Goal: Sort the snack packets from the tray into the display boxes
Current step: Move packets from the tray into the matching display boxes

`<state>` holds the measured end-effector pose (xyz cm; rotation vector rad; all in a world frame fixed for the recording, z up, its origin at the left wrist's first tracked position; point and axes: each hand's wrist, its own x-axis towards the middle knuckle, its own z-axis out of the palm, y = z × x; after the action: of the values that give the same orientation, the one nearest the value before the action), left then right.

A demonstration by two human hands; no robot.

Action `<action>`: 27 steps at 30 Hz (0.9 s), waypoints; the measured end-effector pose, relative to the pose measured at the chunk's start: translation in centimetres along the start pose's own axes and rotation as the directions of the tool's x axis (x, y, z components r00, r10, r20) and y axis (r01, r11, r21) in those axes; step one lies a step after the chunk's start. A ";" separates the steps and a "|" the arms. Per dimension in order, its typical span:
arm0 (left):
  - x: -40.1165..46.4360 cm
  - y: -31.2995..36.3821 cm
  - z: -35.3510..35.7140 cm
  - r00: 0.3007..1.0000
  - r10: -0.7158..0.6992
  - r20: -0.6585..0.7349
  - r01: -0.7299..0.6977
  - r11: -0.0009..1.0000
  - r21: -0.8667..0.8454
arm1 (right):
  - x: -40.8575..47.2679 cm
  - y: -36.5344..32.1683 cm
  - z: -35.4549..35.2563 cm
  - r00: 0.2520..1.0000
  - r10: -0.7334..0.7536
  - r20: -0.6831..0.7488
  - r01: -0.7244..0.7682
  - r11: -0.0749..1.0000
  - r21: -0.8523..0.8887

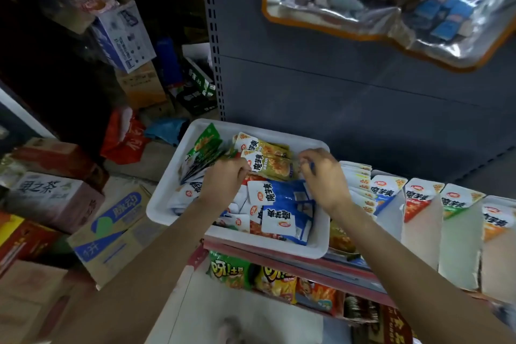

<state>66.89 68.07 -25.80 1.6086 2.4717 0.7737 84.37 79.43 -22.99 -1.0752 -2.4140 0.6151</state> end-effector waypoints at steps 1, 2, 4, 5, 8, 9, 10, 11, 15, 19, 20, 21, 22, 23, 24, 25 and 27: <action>-0.1 0.0 0.1 0.998 0.024 -0.066 -0.030 0.995 -0.092 | 0.3 0.1 -0.7 1.000 -0.014 -0.009 0.014 0.999 0.036; -0.2 0.2 0.2 0.992 0.040 -0.116 -0.061 0.982 -0.182 | 0.6 0.0 -1.4 0.999 -0.024 0.028 0.023 0.998 0.057; -0.3 1.3 0.0 0.987 0.075 -0.142 -0.122 0.925 -0.360 | 1.1 -0.1 -2.8 0.980 0.001 0.199 -0.021 0.995 0.095; -0.3 2.2 -0.3 0.984 0.109 -0.141 -0.159 0.893 -0.421 | 1.1 -0.2 -3.4 0.952 0.041 0.304 -0.090 0.985 0.149; 0.0 5.3 -0.5 0.964 0.209 -0.163 -0.264 0.825 -0.499 | 0.4 -0.1 -5.2 0.832 0.117 0.543 -0.406 0.795 0.450; 0.1 6.4 -0.3 0.962 0.206 -0.181 -0.272 0.811 -0.519 | 0.1 0.4 -5.7 0.813 0.115 0.571 -0.469 0.711 0.524; 0.3 7.4 -0.1 0.964 0.184 -0.190 -0.260 0.798 -0.544 | -0.3 1.1 -6.2 0.817 0.117 0.564 -0.496 0.642 0.585; 0.4 8.5 0.0 0.972 0.147 -0.184 -0.227 0.794 -0.564 | -0.6 1.9 -6.8 0.836 0.140 0.530 -0.500 0.593 0.632; 0.9 11.4 2.3 0.998 -0.020 -0.055 -0.010 0.869 -0.494 | -1.4 5.5 -9.6 0.904 0.338 0.262 -0.422 0.608 0.673; 0.6 13.4 5.4 0.983 0.029 0.179 0.024 0.957 -0.287 | -1.6 7.9 -12.7 0.903 0.428 0.027 -0.312 0.612 0.727; 0.4 13.8 6.0 0.969 0.059 0.242 0.010 0.961 -0.278 | -1.6 8.3 -13.3 0.906 0.422 -0.011 -0.282 0.623 0.730; 0.2 14.2 6.4 0.954 0.088 0.286 -0.008 0.963 -0.271 | -1.5 8.7 -13.7 0.909 0.415 -0.039 -0.259 0.636 0.727; 0.0 14.3 6.8 0.941 0.116 0.317 -0.032 0.965 -0.259 | -1.5 9.0 -14.0 0.909 0.412 -0.057 -0.245 0.641 0.727; -0.1 14.5 7.0 0.931 0.146 0.334 -0.067 0.969 -0.236 | -1.5 9.2 -14.2 0.909 0.413 -0.062 -0.238 0.635 0.735; -0.2 14.6 7.2 0.925 0.170 0.341 -0.100 0.972 -0.213 | -1.5 9.4 -14.2 0.910 0.410 -0.060 -0.233 0.625 0.746; -0.3 14.7 7.3 0.924 0.183 0.335 -0.120 0.972 -0.202 | -1.5 9.5 -14.0 0.913 0.405 -0.055 -0.227 0.615 0.755; -0.5 15.0 7.2 0.934 0.179 0.310 -0.117 0.971 -0.211 | -1.6 9.6 -13.7 0.918 0.394 -0.052 -0.219 0.610 0.762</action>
<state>82.01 74.96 -25.25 1.7087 2.0044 0.6700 98.33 86.99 -17.51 -1.0914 -1.5026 1.3794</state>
